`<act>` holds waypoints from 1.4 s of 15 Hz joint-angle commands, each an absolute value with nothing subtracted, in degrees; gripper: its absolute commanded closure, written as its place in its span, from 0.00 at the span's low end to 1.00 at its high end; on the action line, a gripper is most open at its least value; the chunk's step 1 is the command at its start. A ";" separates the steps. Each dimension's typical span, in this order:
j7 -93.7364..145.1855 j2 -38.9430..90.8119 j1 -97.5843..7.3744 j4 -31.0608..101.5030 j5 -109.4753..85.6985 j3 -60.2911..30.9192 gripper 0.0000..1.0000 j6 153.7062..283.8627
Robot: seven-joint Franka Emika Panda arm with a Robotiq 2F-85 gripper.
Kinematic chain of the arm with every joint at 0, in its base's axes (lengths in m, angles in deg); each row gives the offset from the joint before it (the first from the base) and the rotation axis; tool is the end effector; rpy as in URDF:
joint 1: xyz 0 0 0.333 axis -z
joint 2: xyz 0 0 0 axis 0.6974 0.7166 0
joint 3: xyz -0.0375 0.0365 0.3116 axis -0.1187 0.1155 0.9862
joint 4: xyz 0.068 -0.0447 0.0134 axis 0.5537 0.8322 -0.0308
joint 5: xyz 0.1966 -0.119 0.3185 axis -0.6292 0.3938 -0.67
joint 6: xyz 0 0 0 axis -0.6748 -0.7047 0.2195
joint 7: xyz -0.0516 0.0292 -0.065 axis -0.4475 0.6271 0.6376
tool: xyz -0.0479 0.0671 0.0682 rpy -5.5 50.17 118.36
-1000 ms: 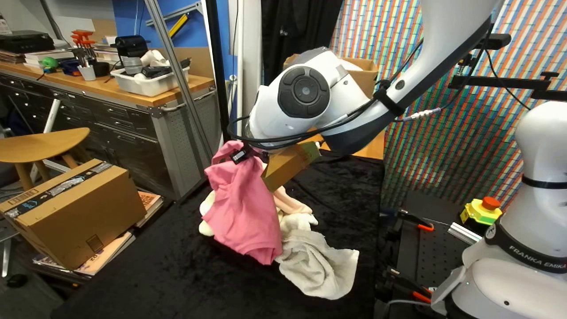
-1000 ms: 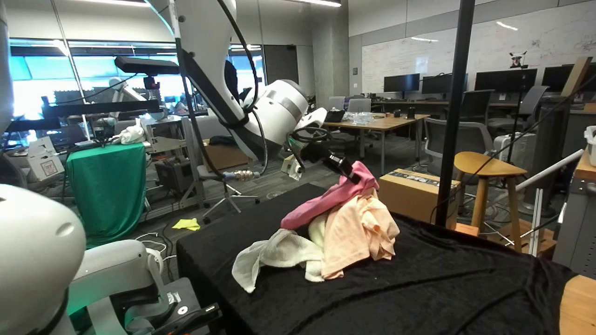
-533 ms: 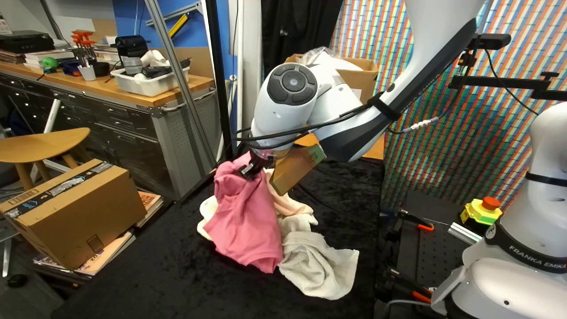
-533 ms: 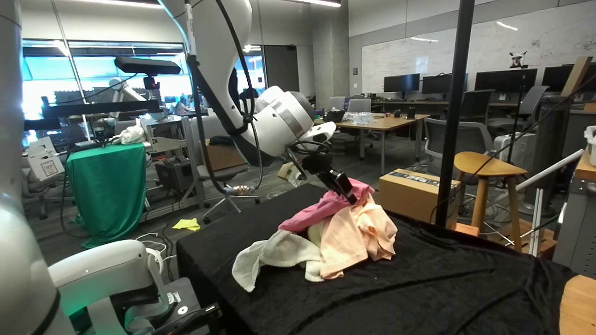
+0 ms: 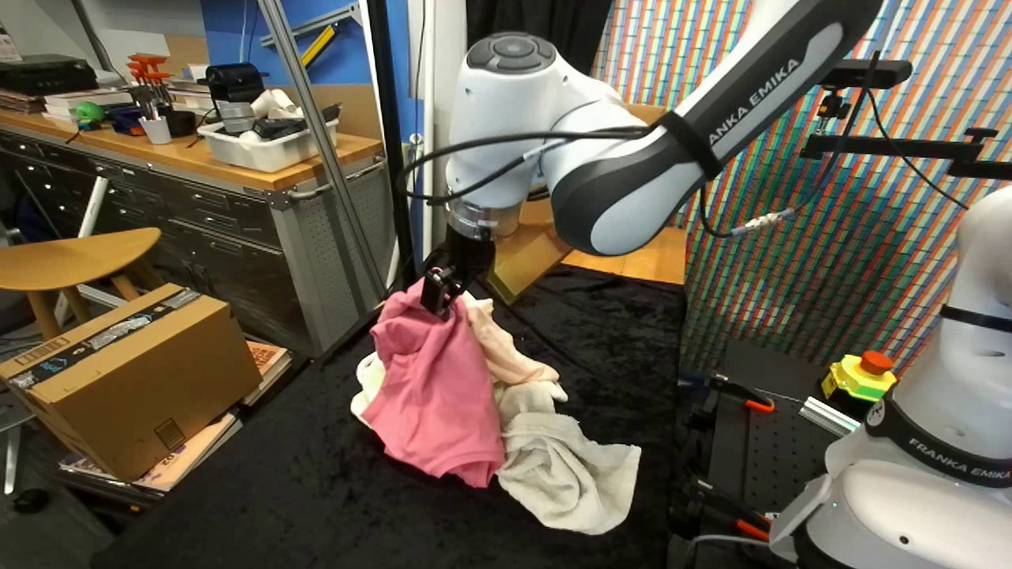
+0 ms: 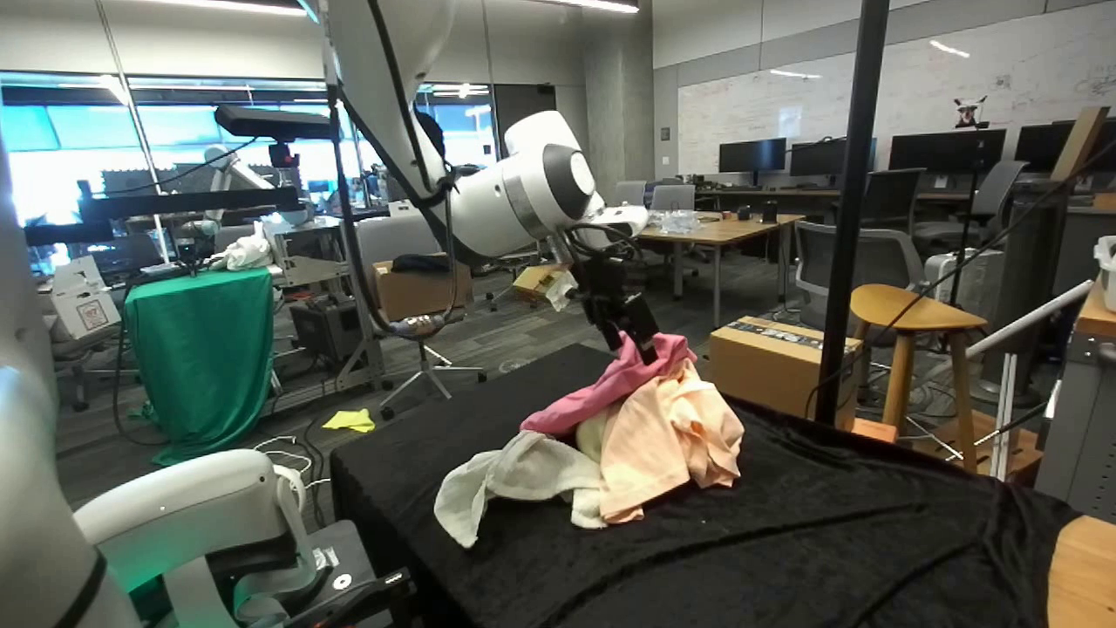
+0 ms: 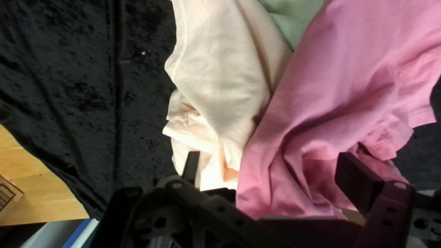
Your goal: Pile the items on the black tablecloth together.
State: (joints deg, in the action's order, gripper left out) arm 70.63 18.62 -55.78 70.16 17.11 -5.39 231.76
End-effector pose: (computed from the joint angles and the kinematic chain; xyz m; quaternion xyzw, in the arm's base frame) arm 0.5338 0.1711 0.3208 0.9803 -0.0621 0.1679 0.0840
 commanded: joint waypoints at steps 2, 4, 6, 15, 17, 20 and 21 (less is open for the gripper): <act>53.60 9.39 -53.83 72.29 0.78 -4.42 0.00 226.19; 46.32 6.35 -53.36 72.03 -5.76 -4.64 0.01 220.89; 40.56 3.75 -52.83 71.53 -9.69 -4.96 0.00 214.04; 27.54 0.67 -51.43 71.89 -12.81 -5.16 0.00 196.70; 26.30 1.20 -51.75 73.74 -13.52 -4.96 0.00 198.35; 26.47 2.51 -52.38 77.15 -14.05 -4.05 0.00 202.32; 26.88 3.09 -52.62 78.17 -14.23 -3.68 0.00 204.08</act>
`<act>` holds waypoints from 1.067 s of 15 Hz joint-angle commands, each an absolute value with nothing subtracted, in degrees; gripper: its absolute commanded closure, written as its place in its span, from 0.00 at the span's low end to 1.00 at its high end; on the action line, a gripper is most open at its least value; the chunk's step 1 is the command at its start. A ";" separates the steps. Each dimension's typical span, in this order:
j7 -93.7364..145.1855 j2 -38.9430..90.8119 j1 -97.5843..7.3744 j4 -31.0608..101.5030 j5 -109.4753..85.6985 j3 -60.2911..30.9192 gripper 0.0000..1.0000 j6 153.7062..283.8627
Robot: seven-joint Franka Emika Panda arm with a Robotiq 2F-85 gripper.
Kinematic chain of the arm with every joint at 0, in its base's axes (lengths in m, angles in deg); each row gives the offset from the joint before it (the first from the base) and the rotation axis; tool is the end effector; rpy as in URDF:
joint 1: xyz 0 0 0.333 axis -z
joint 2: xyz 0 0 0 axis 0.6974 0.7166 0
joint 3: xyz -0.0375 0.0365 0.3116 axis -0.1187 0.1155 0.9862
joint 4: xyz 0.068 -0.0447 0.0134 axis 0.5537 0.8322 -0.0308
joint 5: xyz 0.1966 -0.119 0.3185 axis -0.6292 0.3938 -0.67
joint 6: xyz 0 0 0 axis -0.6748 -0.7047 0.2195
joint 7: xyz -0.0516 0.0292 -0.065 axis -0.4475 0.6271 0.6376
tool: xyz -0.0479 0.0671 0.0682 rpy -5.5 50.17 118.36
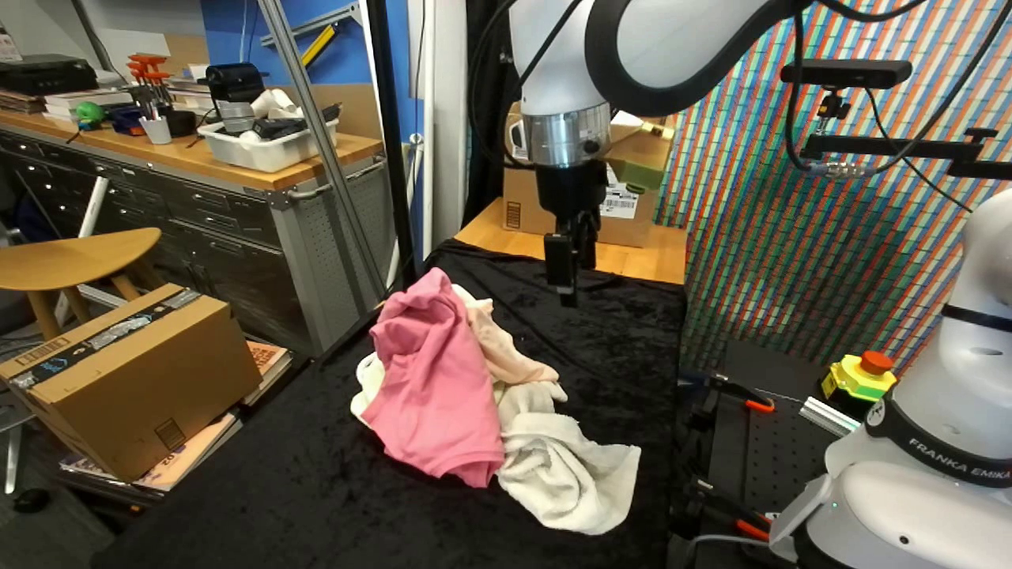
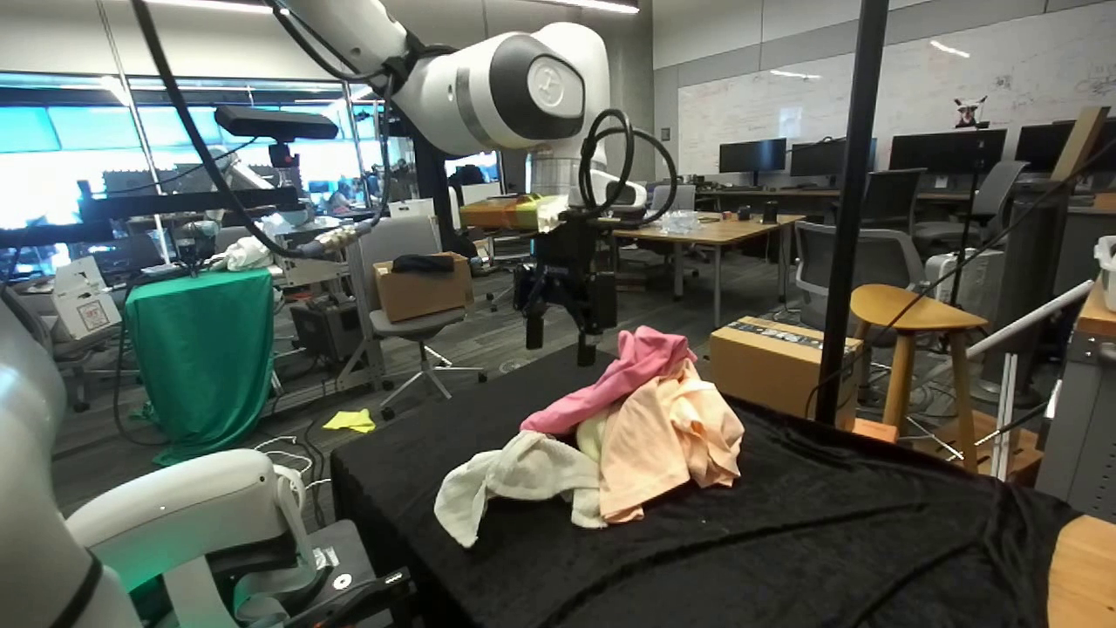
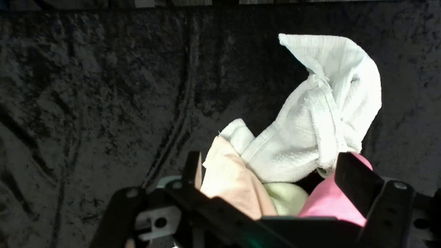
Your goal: Pile the items on the black tablecloth together.
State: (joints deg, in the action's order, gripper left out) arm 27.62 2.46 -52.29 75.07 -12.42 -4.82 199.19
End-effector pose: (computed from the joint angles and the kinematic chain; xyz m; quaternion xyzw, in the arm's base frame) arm 0.4582 0.1118 0.3812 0.9929 0.0745 -0.0841 0.0399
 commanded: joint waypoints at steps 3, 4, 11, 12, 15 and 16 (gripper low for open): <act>28.10 6.05 -53.55 81.12 -15.83 -2.31 0.00 211.33; 29.03 7.55 -53.79 81.77 -16.19 -1.84 0.00 214.68; 29.00 18.11 -55.00 82.03 -21.81 -0.25 0.00 226.95; 28.44 18.98 -54.91 82.02 -22.85 -0.04 0.00 227.82; 27.31 20.92 -54.47 82.10 -24.86 0.25 0.00 230.28; 26.71 21.30 -54.27 82.24 -25.58 0.32 0.00 230.88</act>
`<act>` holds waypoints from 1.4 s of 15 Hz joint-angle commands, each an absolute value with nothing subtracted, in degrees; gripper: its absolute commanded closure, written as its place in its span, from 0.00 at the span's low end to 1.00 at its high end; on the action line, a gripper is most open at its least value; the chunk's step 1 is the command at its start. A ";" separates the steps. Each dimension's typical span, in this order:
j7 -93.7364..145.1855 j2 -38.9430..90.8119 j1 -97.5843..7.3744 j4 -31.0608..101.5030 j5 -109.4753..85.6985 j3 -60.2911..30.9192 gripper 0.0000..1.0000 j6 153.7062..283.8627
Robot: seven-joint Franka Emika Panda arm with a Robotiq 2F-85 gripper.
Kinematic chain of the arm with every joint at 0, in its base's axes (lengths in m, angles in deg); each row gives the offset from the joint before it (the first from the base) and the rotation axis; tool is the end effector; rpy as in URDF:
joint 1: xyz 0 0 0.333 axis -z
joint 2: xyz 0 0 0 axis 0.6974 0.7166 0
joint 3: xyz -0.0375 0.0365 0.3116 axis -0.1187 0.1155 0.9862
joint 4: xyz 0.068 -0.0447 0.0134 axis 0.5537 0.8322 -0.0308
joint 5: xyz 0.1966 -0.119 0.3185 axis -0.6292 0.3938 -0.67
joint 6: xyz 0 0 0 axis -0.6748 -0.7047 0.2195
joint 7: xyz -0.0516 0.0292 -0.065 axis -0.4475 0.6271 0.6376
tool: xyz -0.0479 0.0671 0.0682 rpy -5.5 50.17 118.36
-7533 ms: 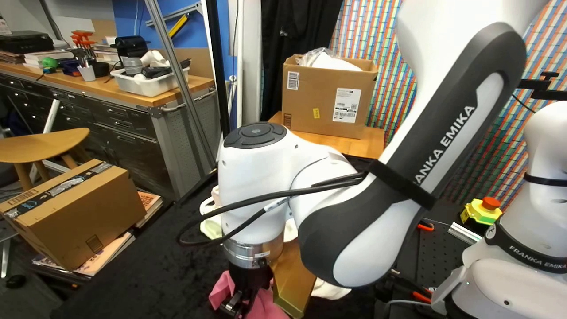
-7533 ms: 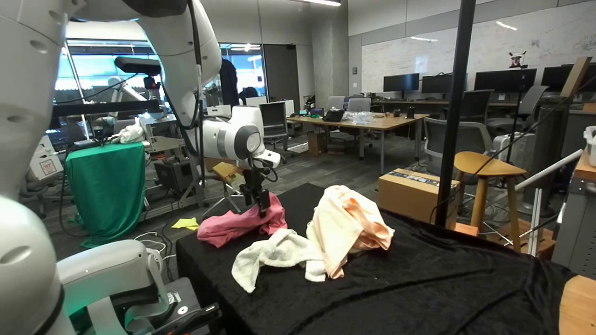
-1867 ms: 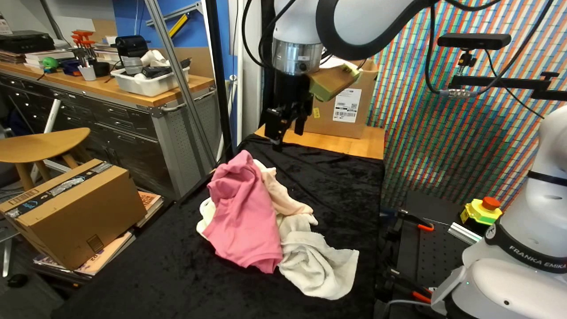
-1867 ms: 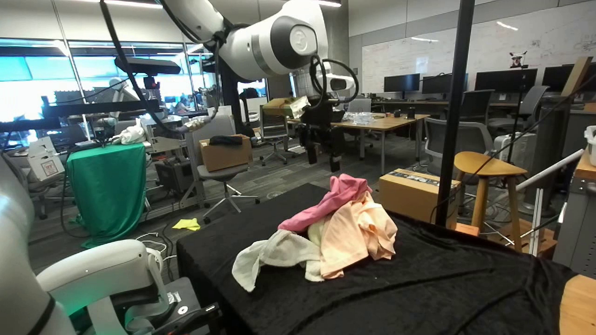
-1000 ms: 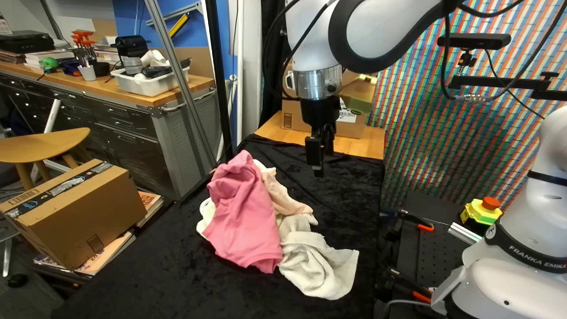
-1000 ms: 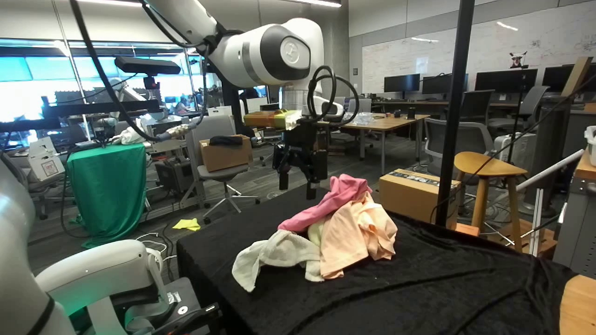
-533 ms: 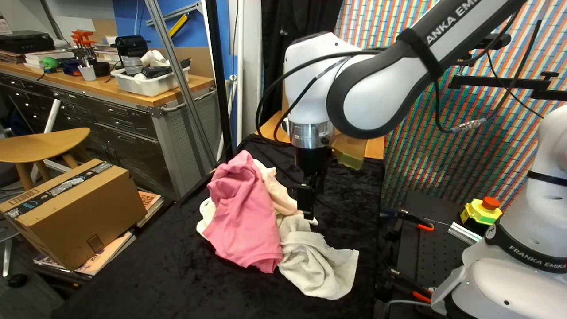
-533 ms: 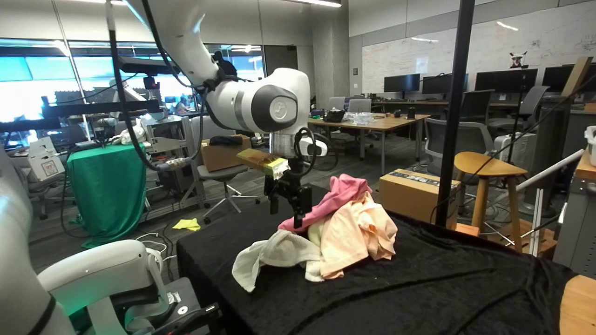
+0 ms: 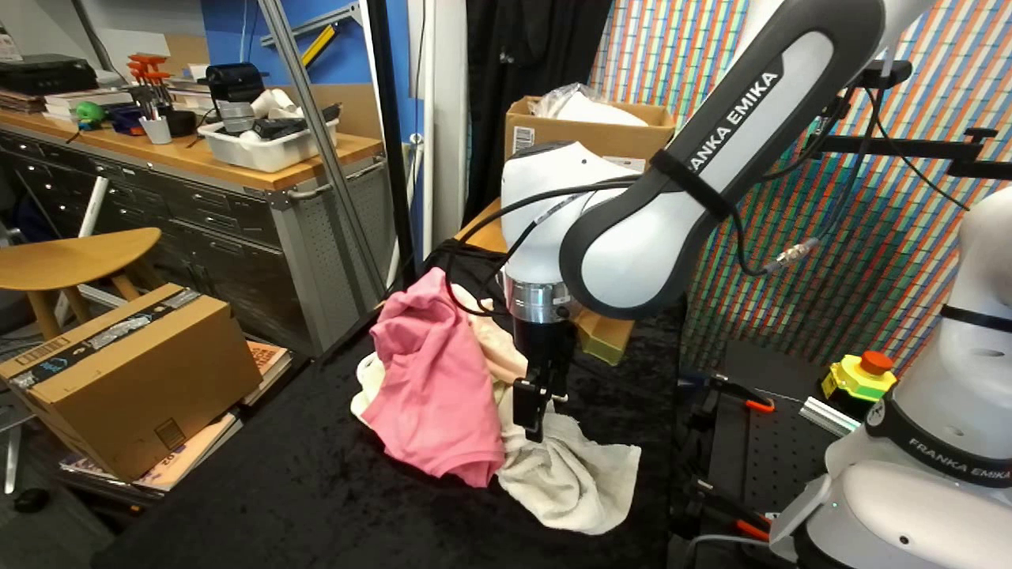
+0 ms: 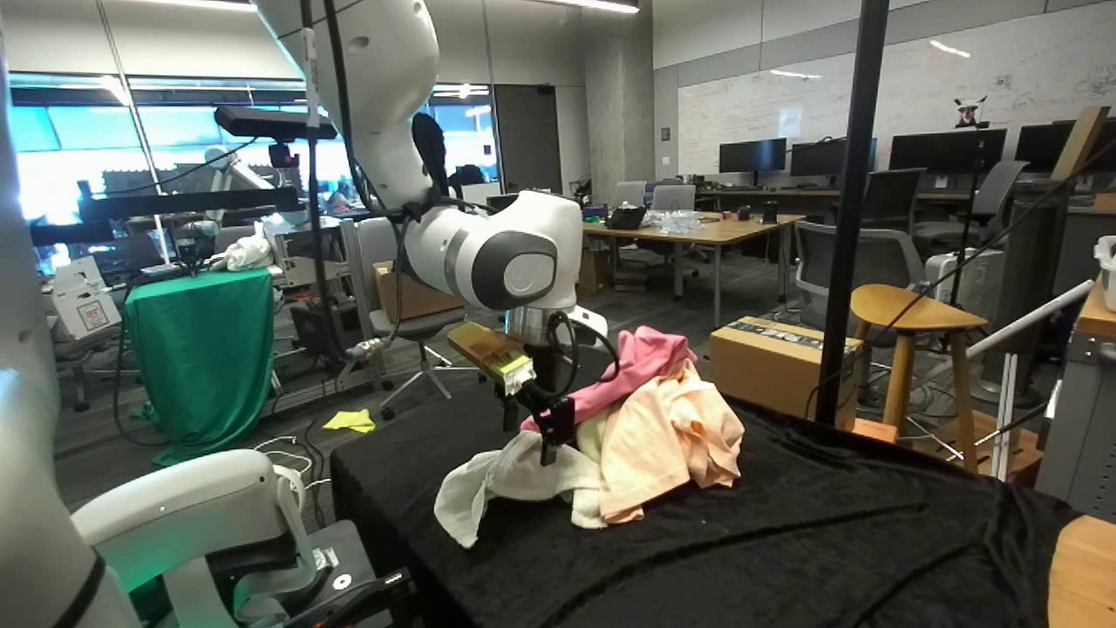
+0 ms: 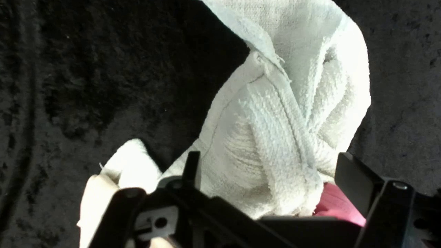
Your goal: Pile the items on the black tablecloth together.
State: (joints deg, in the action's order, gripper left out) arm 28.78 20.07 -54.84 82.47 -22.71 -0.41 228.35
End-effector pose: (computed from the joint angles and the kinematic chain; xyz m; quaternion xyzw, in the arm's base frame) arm 0.4453 0.1716 0.2216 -0.9955 -0.0571 0.0643 0.0391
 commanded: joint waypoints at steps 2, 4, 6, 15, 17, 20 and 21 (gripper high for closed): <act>25.73 22.30 -53.96 82.30 -26.52 0.35 0.00 232.58; 24.22 23.04 -53.63 82.35 -27.61 0.62 0.00 233.82; 22.80 23.58 -53.58 82.48 -27.57 0.80 0.00 234.73; 20.56 23.54 -53.65 82.18 -27.32 2.33 0.38 231.35; 20.35 23.35 -53.59 82.19 -27.31 2.37 0.55 230.48; 19.69 22.82 -53.32 82.16 -27.58 2.39 0.77 228.67; 19.66 22.54 -53.27 82.13 -27.52 2.31 0.84 227.99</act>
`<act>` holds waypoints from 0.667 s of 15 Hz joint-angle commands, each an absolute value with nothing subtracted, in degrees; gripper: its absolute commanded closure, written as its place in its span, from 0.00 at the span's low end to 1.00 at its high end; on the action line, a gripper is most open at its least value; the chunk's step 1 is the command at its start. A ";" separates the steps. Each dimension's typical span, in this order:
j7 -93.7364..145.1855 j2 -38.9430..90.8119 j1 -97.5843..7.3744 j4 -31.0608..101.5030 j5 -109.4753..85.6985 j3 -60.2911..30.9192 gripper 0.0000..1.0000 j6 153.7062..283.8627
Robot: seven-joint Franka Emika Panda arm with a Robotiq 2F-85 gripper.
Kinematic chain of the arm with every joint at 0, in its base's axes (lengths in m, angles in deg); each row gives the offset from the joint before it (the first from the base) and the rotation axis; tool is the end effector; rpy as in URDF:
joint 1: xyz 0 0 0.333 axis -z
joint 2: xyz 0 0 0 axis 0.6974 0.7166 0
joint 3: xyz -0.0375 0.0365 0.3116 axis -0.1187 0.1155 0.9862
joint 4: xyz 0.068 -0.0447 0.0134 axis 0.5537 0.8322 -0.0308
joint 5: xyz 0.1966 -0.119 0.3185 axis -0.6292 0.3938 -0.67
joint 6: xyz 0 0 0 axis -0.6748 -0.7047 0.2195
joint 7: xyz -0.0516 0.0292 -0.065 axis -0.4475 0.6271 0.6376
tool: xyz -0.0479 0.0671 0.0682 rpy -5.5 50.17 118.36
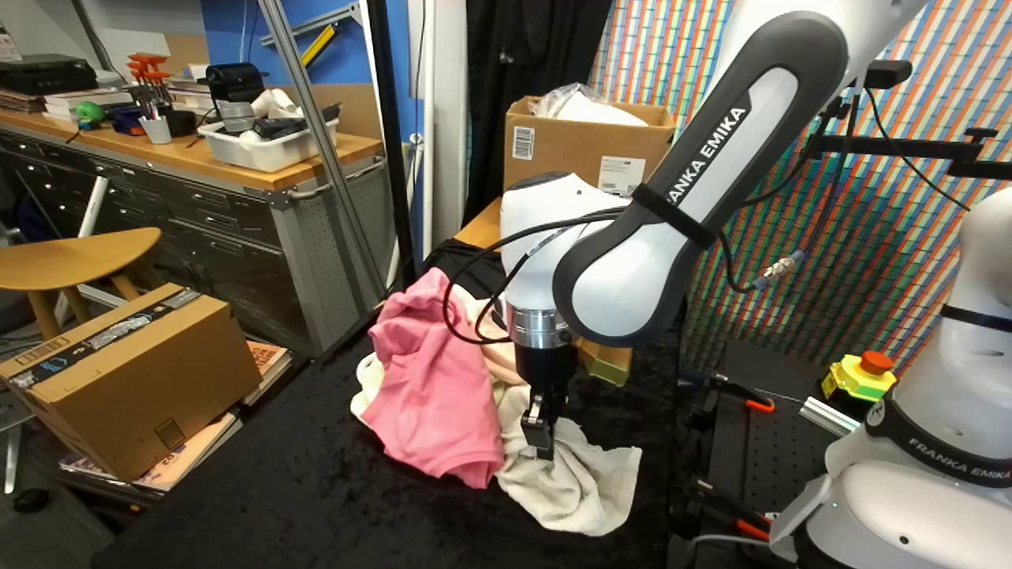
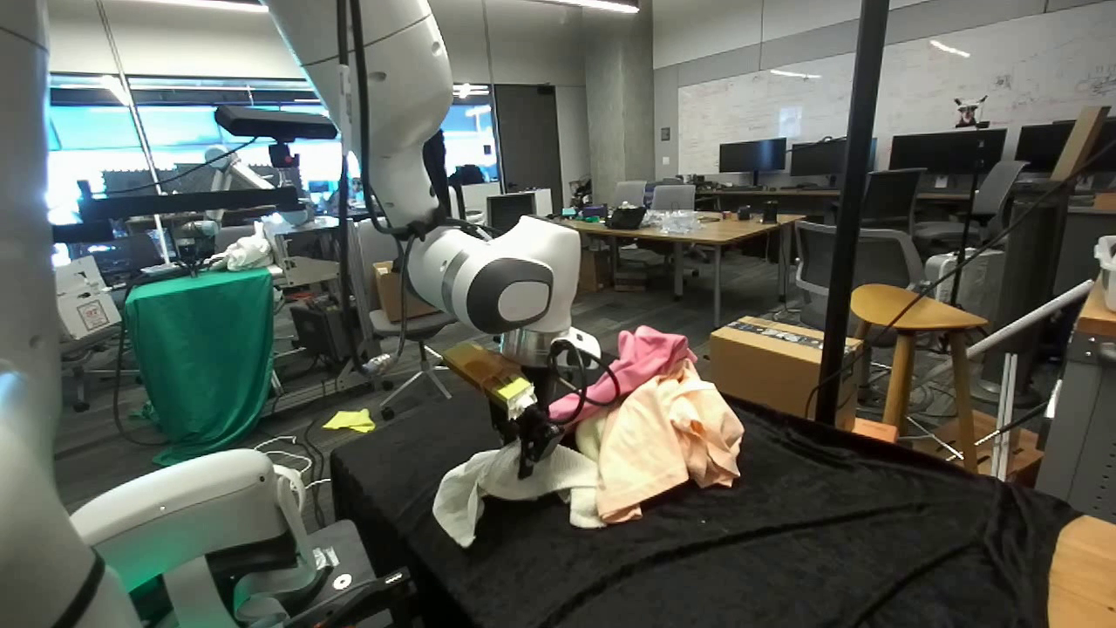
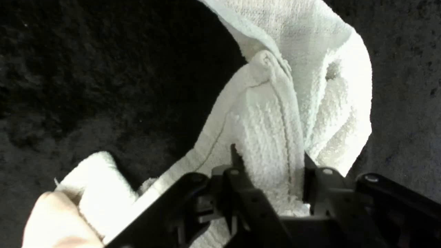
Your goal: Pile the items on the black tablecloth together.
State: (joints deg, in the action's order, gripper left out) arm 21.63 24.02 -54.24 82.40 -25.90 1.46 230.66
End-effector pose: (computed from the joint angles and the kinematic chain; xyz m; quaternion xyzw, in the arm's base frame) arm 0.4382 0.1806 0.1934 -0.9897 -0.1029 0.0793 0.0601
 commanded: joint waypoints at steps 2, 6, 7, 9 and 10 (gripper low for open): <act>18.52 21.27 -52.77 82.11 -28.20 2.51 0.92 225.66; 14.47 16.10 -51.53 82.14 -31.09 2.26 0.91 219.38; 13.41 14.59 -51.33 82.04 -32.00 1.94 0.91 217.75; 12.28 11.52 -51.10 81.70 -33.37 0.99 0.91 215.57; 12.19 10.21 -51.10 81.49 -33.65 0.45 0.91 214.94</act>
State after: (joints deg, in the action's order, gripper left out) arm 14.68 15.69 -51.80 81.48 -31.16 1.18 218.51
